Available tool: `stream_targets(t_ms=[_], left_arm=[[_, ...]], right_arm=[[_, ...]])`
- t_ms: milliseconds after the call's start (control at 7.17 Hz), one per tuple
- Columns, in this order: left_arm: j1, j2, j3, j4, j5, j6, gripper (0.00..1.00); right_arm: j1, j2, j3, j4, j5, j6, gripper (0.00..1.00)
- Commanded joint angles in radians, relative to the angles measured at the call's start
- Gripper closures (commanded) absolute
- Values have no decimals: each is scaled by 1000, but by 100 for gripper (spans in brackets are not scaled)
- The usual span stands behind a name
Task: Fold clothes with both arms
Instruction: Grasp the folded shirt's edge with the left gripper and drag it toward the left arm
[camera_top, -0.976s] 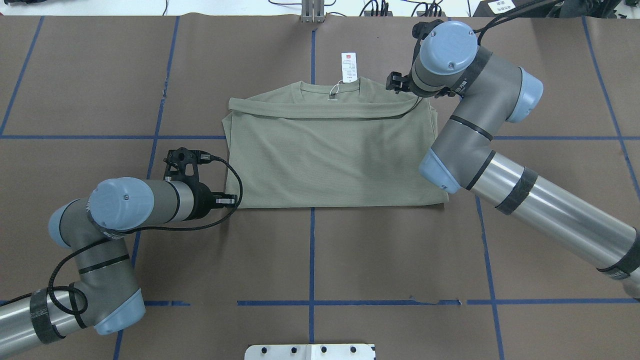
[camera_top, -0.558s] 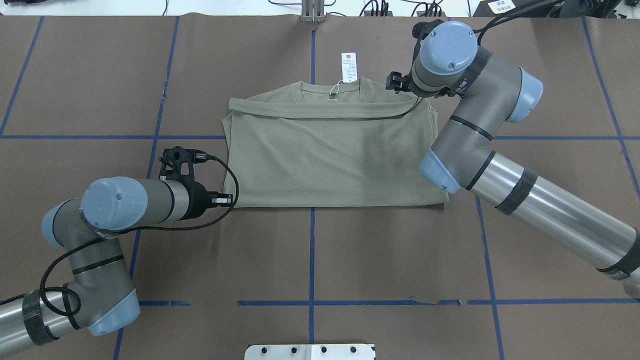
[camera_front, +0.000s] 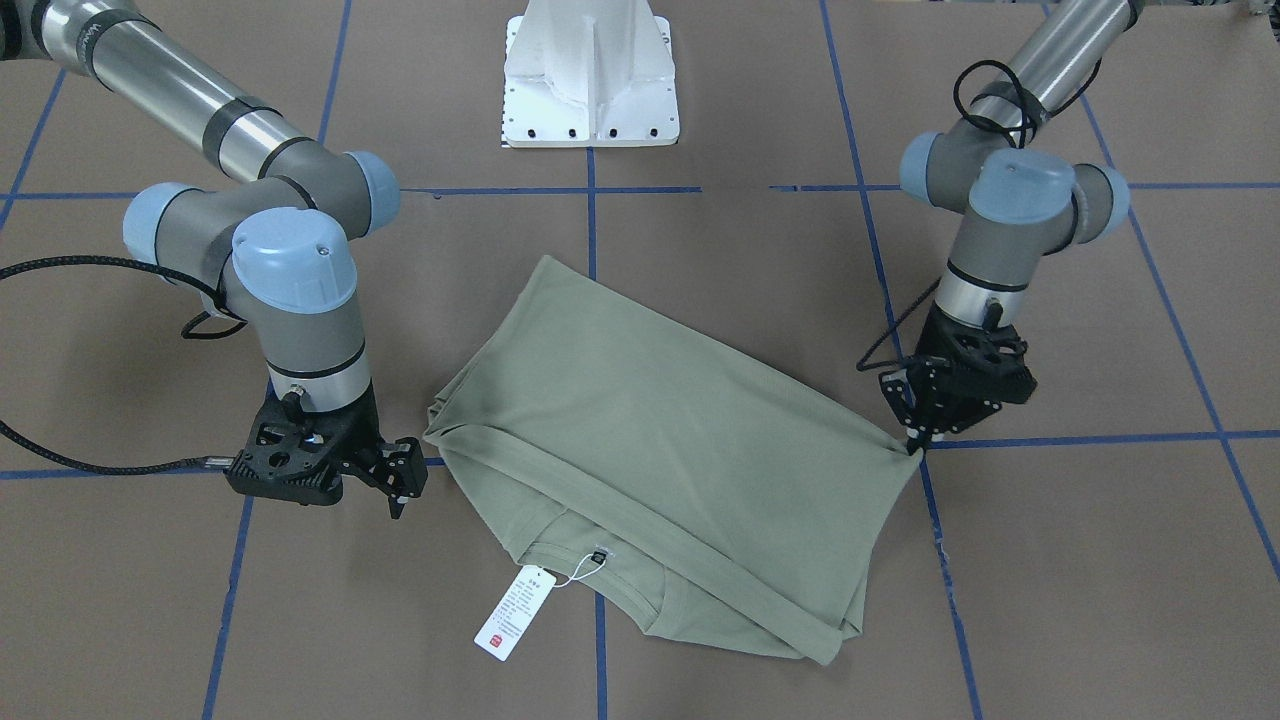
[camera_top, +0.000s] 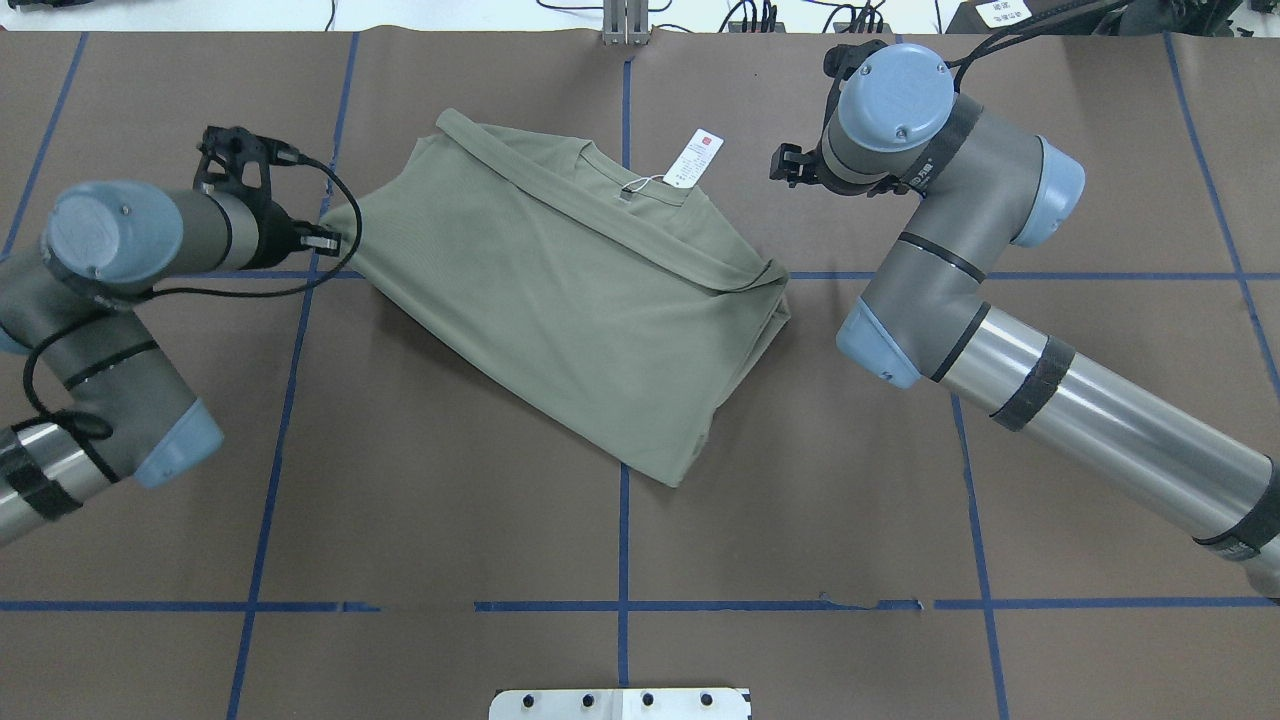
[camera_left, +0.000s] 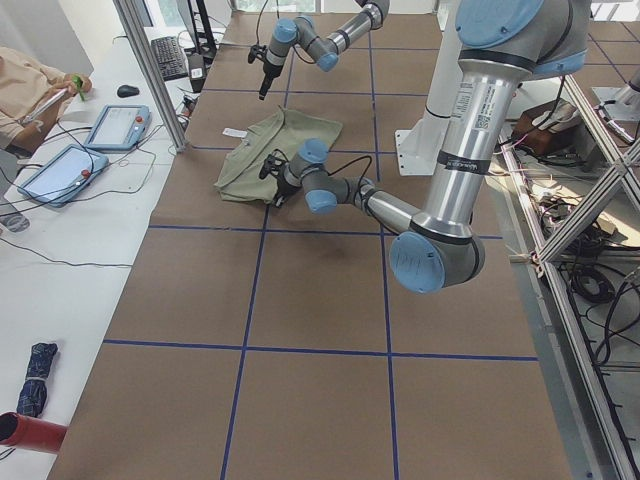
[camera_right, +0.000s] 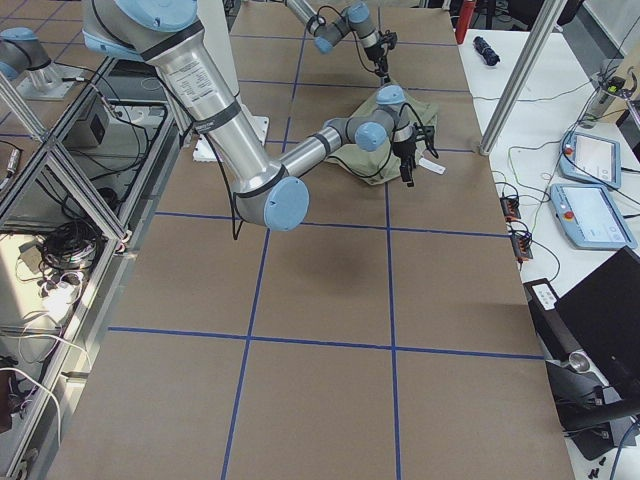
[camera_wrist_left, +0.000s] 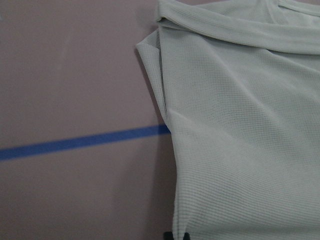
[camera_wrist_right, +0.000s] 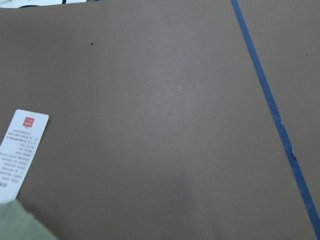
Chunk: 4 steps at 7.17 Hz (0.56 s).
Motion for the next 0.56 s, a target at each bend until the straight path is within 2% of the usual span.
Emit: stream_targets(t_ms=[0,139,279,418], left_arm=[[-102,-225,316,-4,8,94,100],[-107,-309,433,-18,12,106,100],[-107,-353,553,-95,53,112,100],[-115,-348,568,-139,52,149,87]], right_arm=[[-2,-1,1,1,0,5,0],[-2,-2,2,21,0,5,0],[-3,-4,2,41,0,5,0],[-8,-4,0,51,-2,7,0]])
